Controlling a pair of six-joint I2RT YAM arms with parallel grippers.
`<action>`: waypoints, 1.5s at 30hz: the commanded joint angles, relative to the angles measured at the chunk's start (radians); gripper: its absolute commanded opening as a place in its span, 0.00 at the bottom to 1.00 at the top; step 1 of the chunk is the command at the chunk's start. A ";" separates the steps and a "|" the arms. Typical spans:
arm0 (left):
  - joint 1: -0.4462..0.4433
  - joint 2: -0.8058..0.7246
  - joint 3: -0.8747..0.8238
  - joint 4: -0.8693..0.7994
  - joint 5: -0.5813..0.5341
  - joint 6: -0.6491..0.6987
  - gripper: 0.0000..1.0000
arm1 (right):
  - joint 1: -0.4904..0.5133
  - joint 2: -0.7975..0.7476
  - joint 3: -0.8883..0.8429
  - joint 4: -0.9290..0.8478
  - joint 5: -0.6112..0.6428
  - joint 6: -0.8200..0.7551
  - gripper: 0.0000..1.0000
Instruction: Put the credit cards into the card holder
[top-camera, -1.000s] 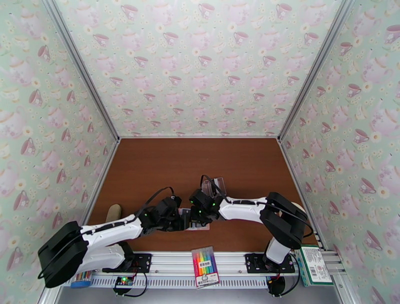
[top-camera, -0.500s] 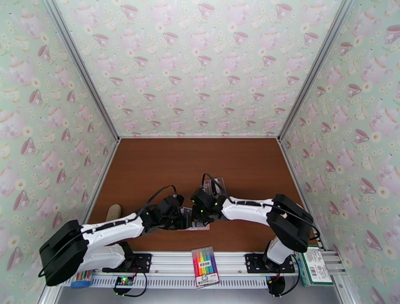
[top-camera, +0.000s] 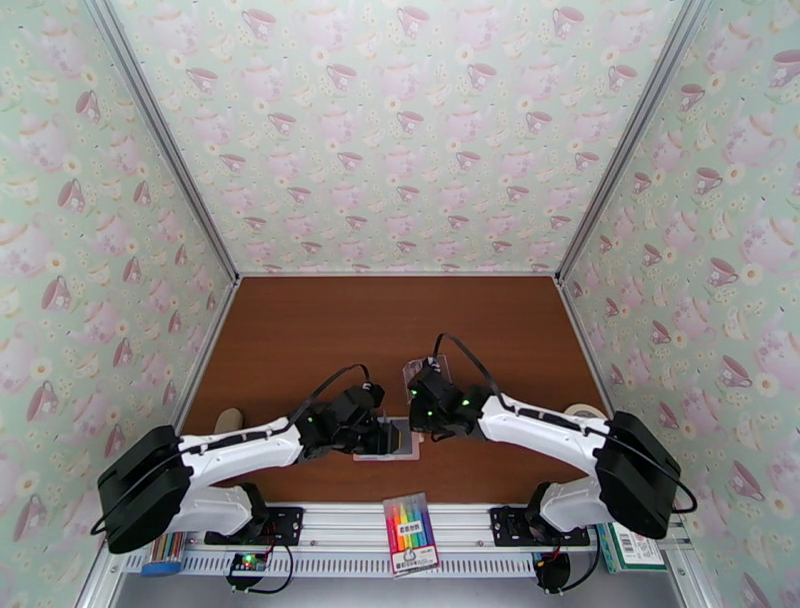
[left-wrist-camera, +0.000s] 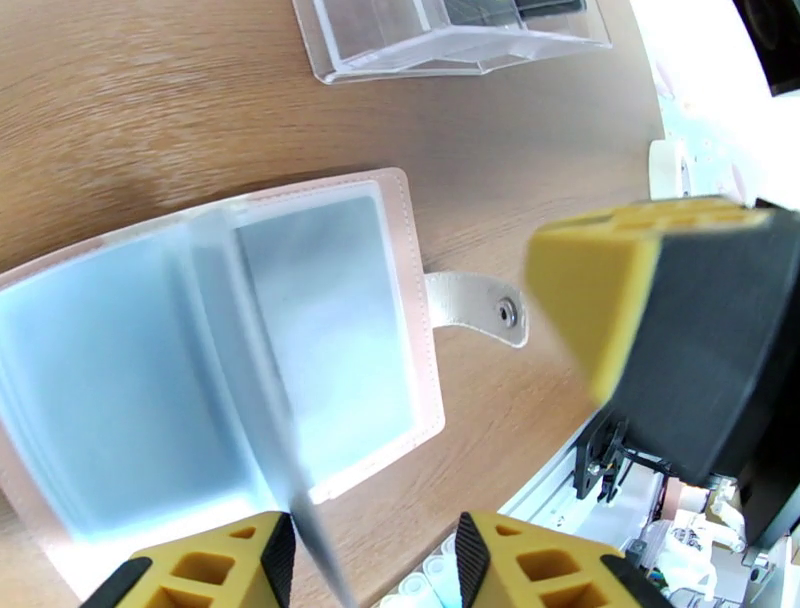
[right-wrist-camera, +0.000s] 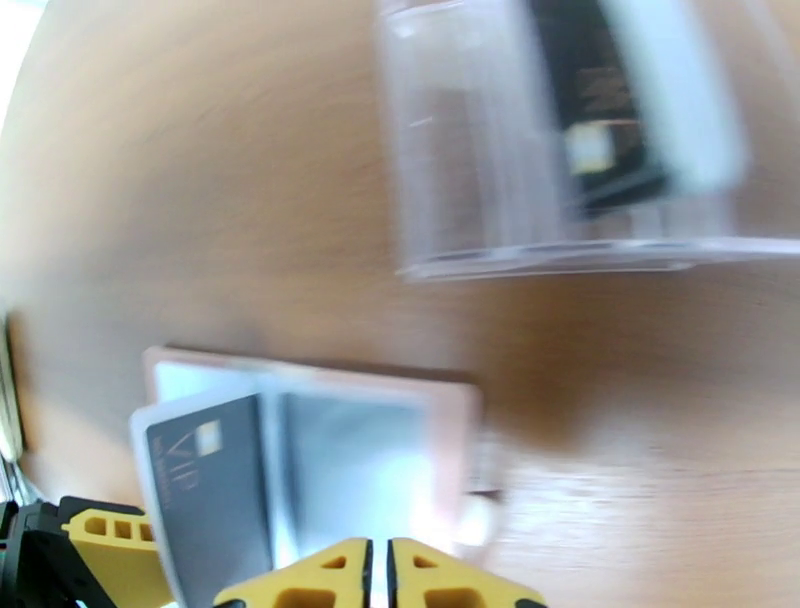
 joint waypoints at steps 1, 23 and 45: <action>-0.009 0.039 0.039 0.038 -0.017 0.015 0.50 | -0.006 -0.033 -0.030 -0.057 0.044 -0.017 0.14; 0.012 -0.120 -0.008 -0.115 -0.108 0.060 0.49 | -0.115 -0.055 0.110 -0.152 0.207 -0.179 0.45; 0.073 -0.176 -0.087 -0.117 -0.088 0.041 0.50 | -0.233 0.347 0.453 -0.242 0.144 -0.407 0.55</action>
